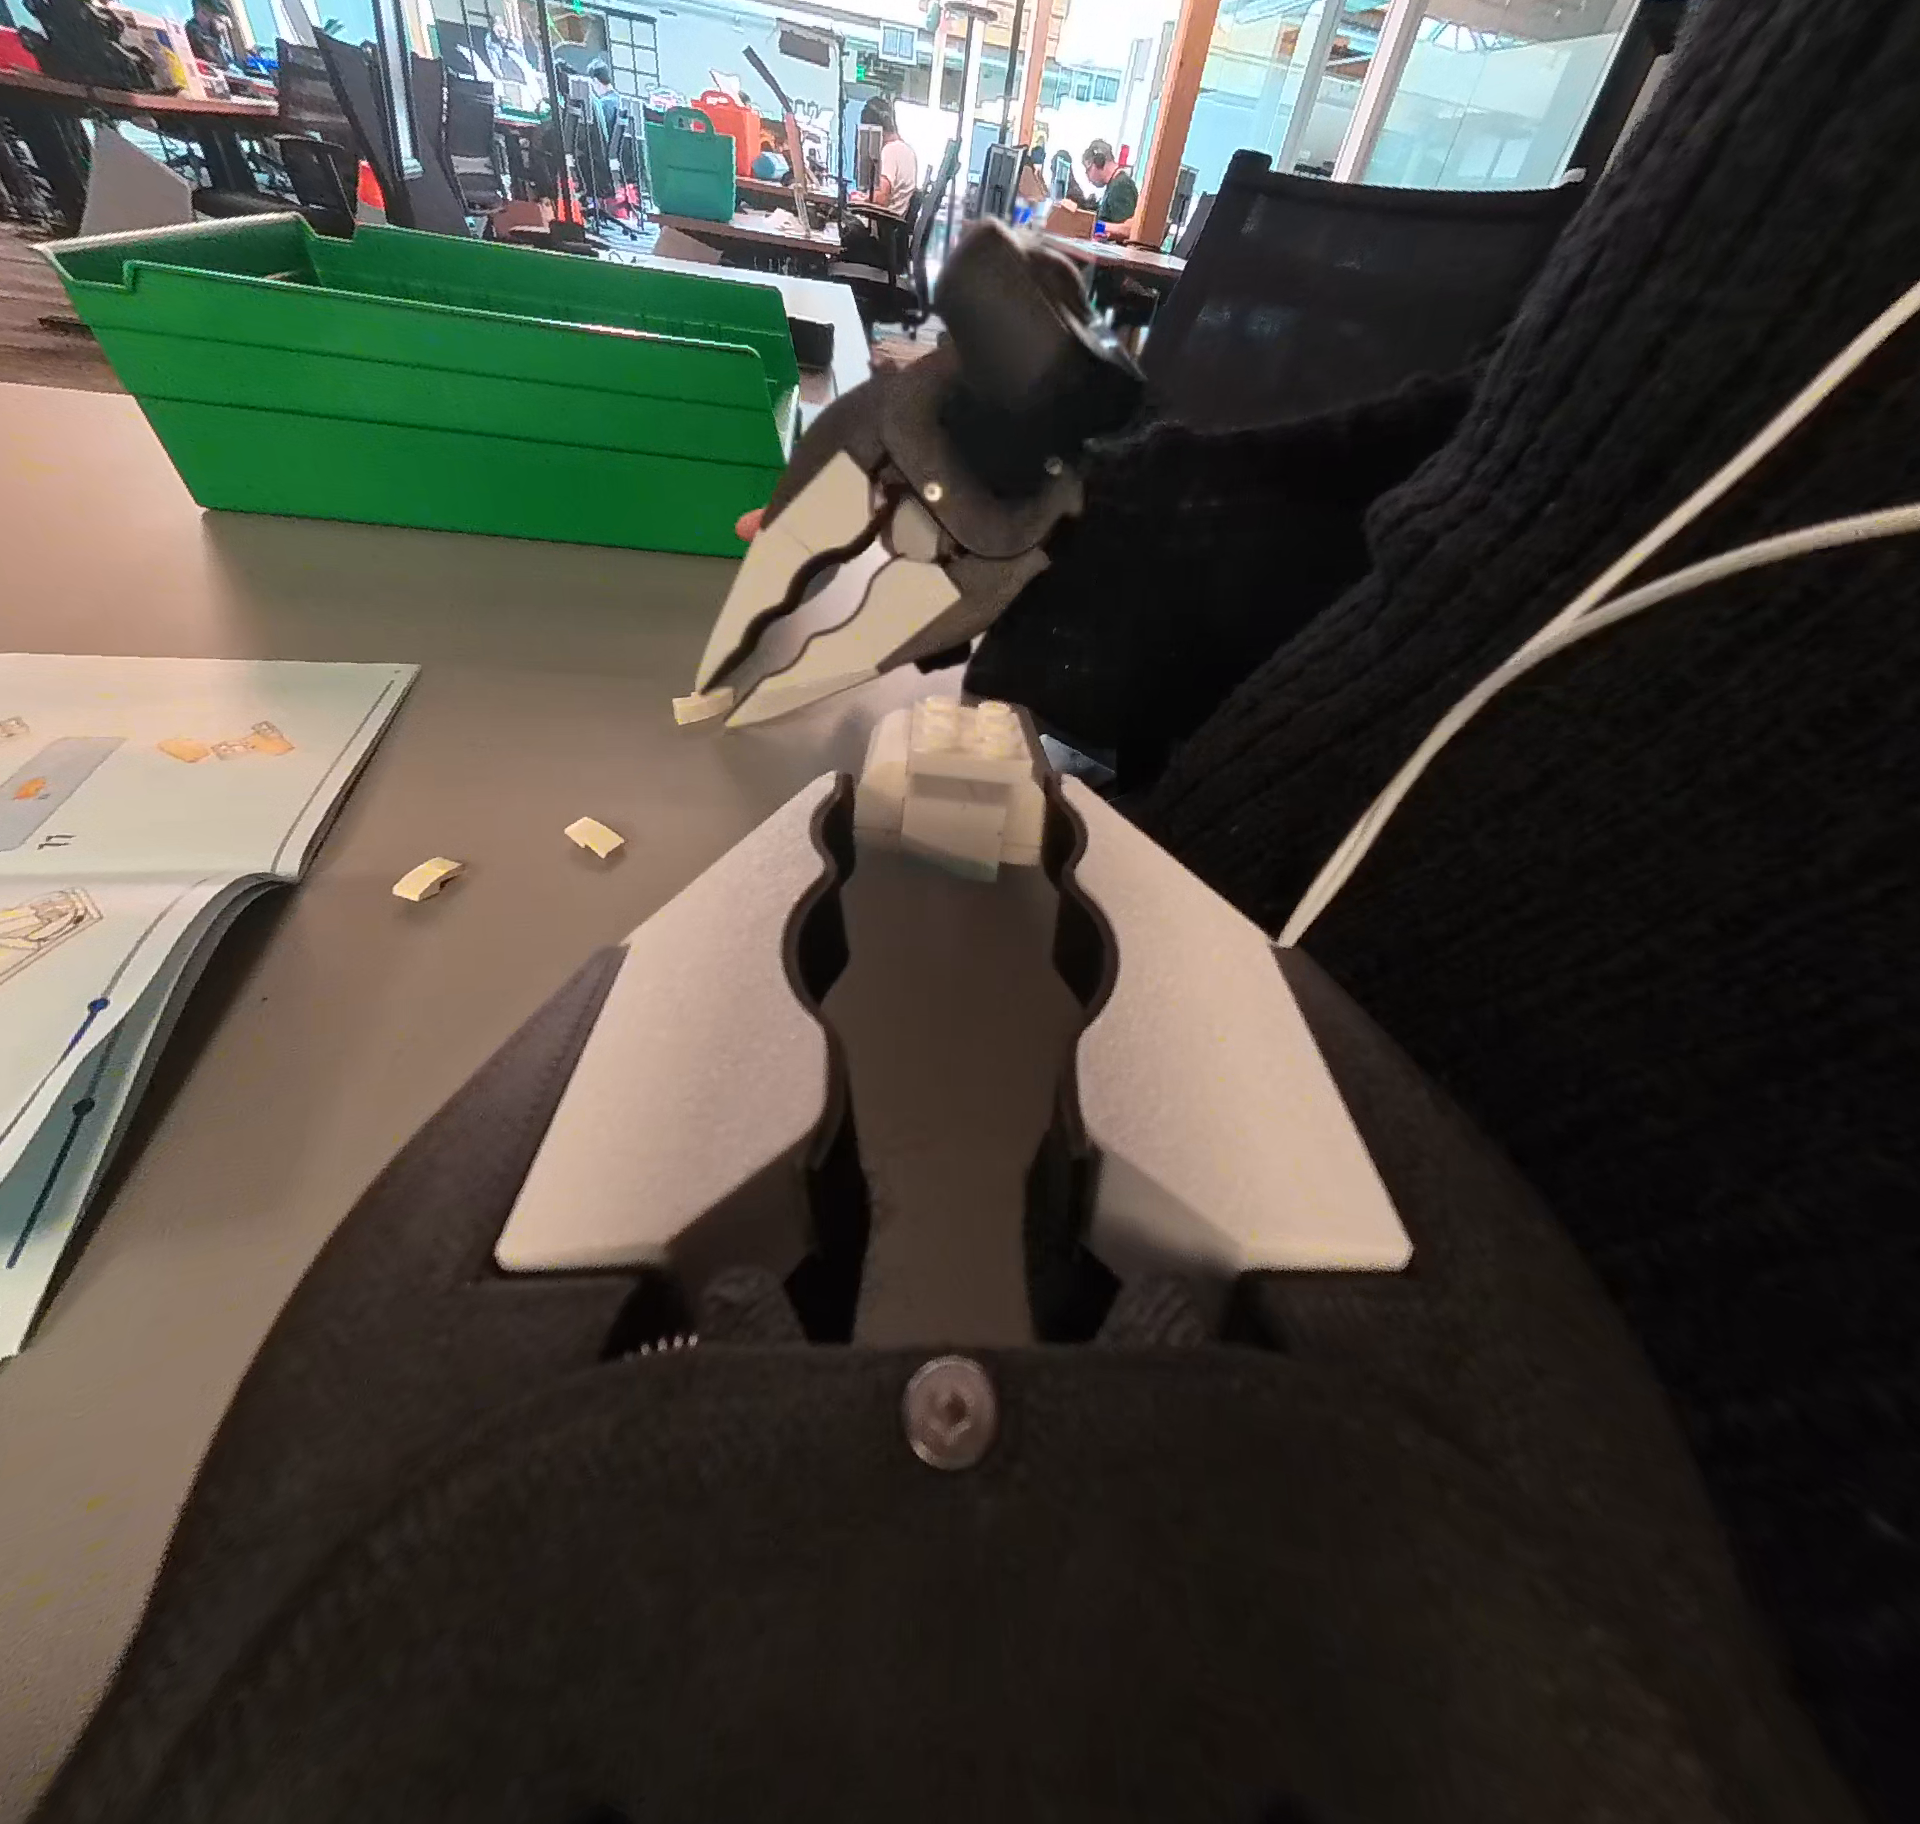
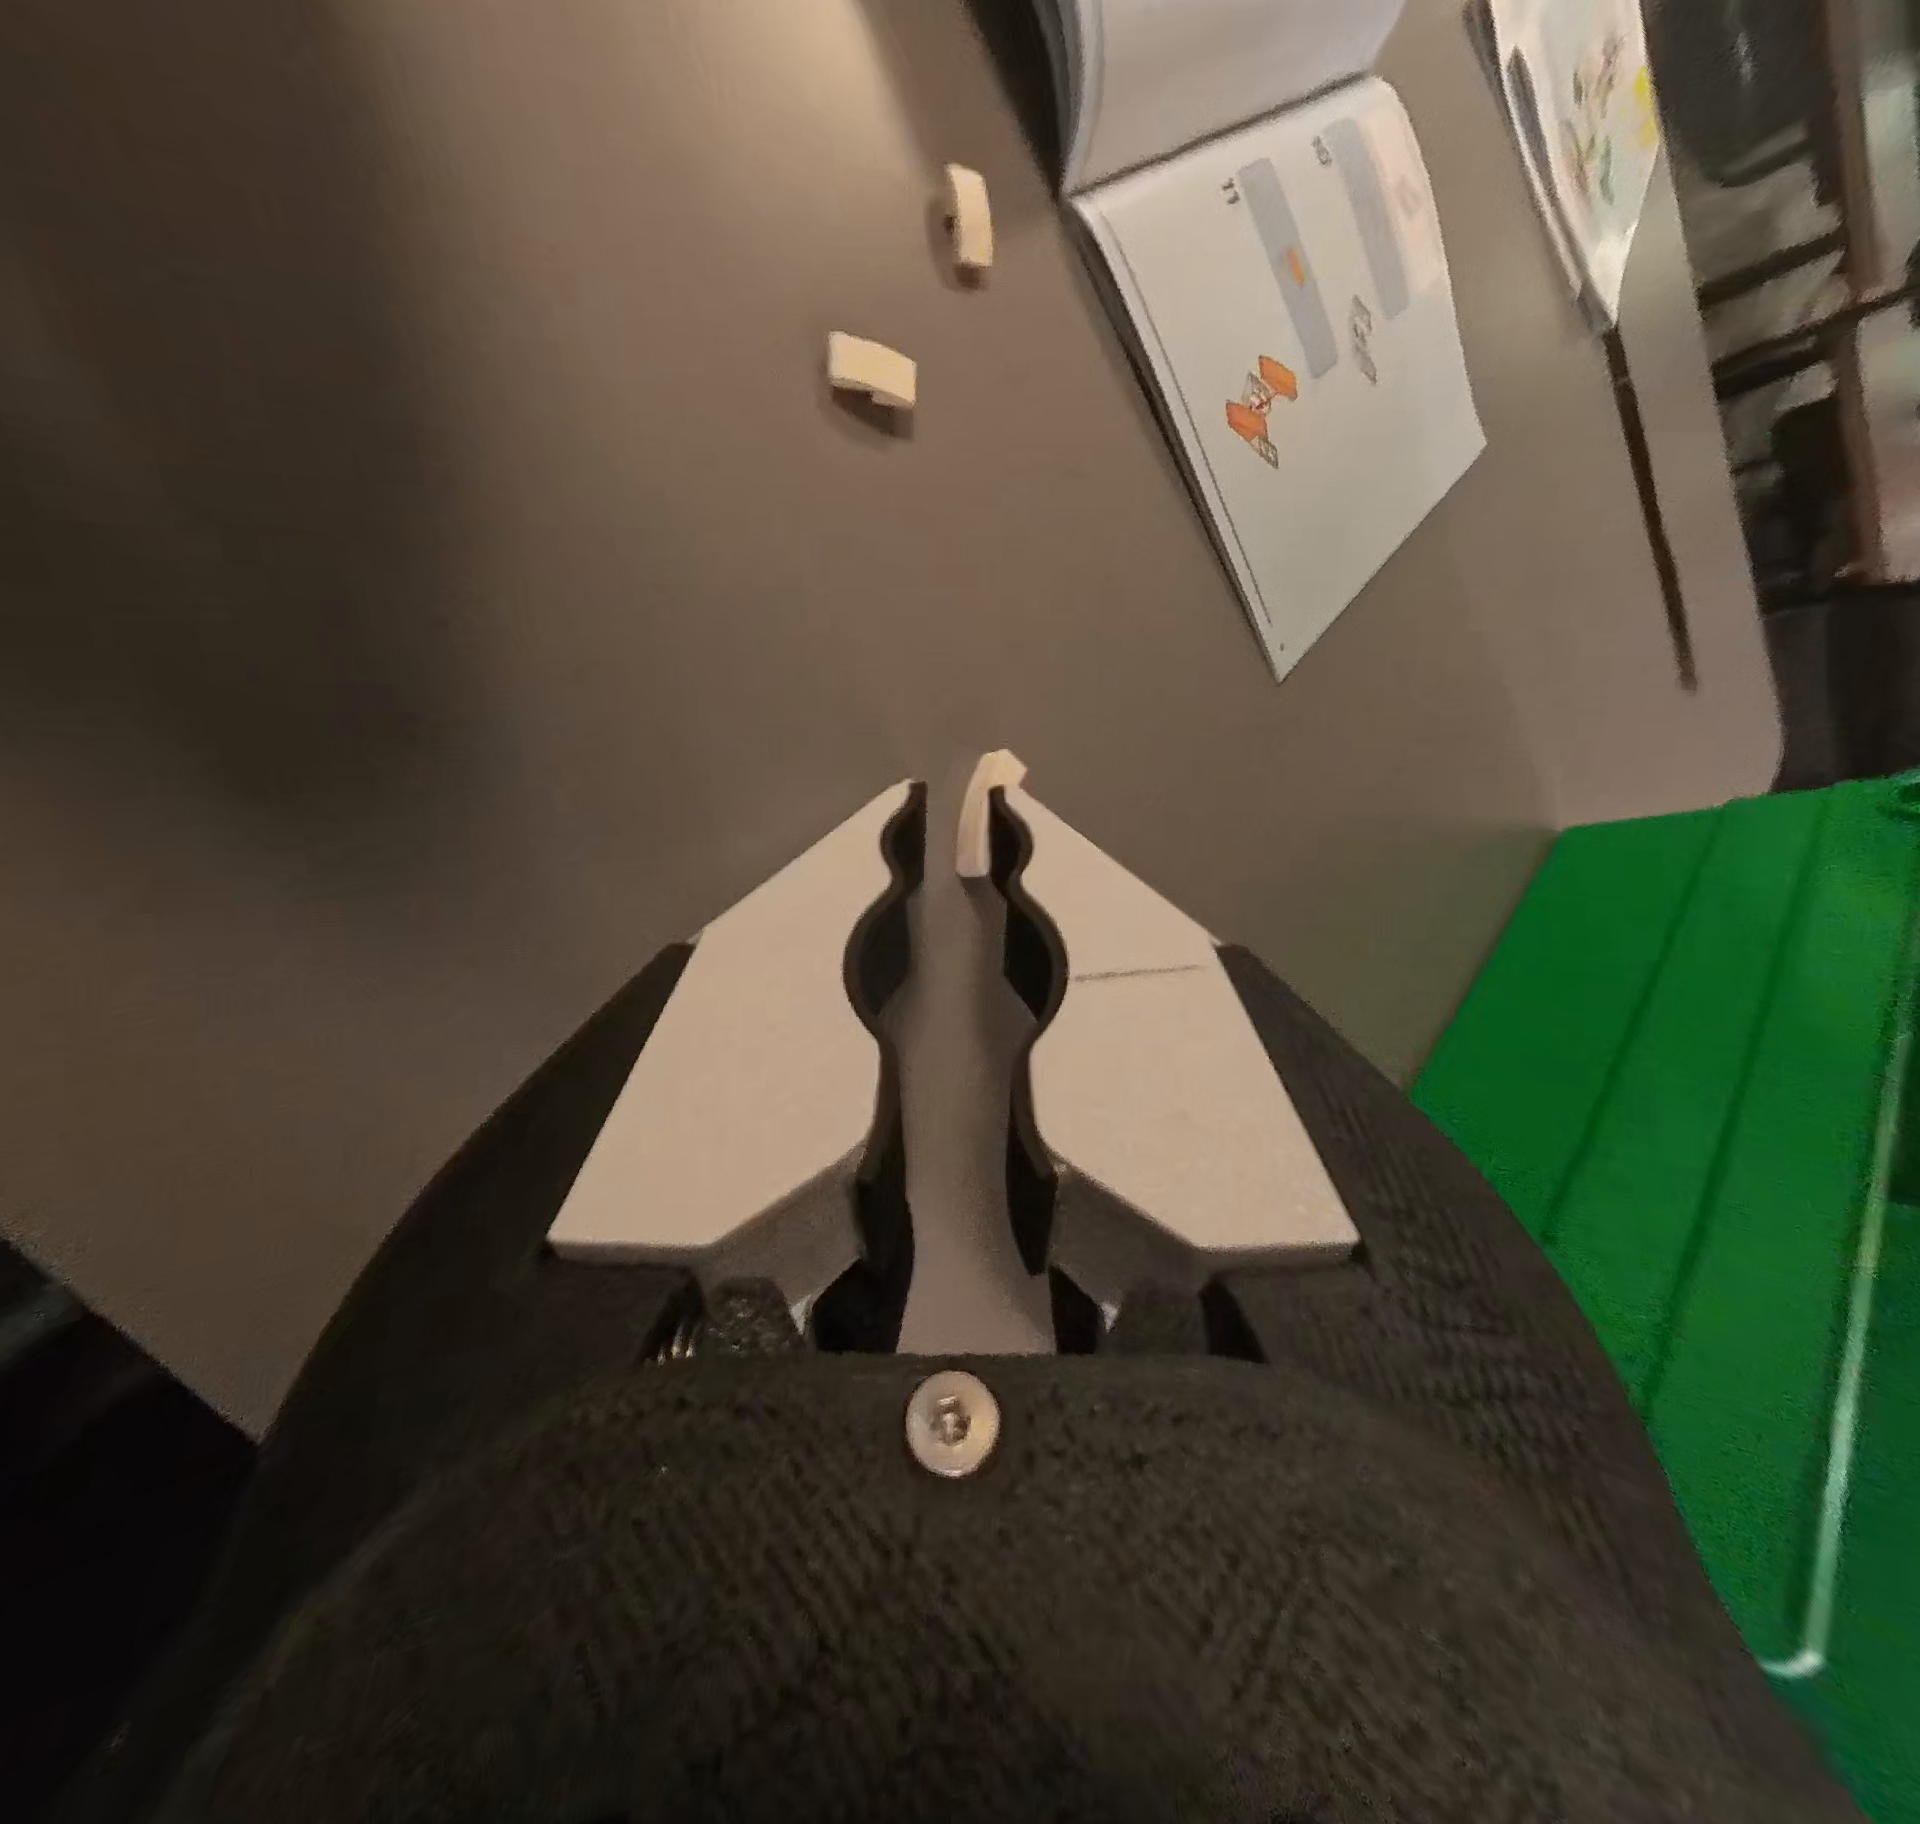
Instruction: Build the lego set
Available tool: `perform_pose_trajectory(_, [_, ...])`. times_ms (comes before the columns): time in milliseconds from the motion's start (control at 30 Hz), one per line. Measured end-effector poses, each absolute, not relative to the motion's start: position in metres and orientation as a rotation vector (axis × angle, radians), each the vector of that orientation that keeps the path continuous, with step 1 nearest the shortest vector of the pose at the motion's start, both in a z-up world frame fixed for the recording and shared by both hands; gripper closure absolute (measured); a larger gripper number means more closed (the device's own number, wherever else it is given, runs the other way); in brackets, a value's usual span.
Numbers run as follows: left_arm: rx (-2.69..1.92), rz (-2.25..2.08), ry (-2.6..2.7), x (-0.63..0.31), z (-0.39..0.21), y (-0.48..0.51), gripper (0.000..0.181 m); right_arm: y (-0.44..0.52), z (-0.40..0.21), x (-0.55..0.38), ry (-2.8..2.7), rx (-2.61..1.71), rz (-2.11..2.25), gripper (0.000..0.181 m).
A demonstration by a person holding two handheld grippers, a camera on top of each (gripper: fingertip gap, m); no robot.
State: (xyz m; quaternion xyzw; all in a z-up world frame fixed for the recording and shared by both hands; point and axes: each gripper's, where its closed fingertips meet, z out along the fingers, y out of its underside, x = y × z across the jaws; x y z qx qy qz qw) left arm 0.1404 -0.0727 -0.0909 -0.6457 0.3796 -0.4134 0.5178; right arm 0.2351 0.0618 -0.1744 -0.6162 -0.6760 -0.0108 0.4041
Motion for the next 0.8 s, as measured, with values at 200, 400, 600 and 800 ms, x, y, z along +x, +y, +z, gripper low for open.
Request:
perform_pose_trajectory(200, [-1.553, -0.995, 0.910, 0.140, -0.092, -0.073, 0.146, 0.072, -0.175, 0.237, -1.573, -1.704, 0.101, 0.170])
perform_pose_trajectory(400, [-1.557, -1.002, 0.917, 0.141, -0.093, -0.073, 0.146, 0.077, -0.178, 0.238, -1.416, -1.861, 0.259, 0.175])
perform_pose_trajectory(600, [-1.558, -1.007, 0.917, 0.141, -0.093, -0.074, 0.146, 0.077, -0.179, 0.236, -1.214, -2.055, 0.551, 0.175])
perform_pose_trajectory(800, [-1.562, -1.006, 0.909, 0.140, -0.094, -0.073, 0.146, 0.079, -0.177, 0.233, -1.196, -2.043, 0.598, 0.165])
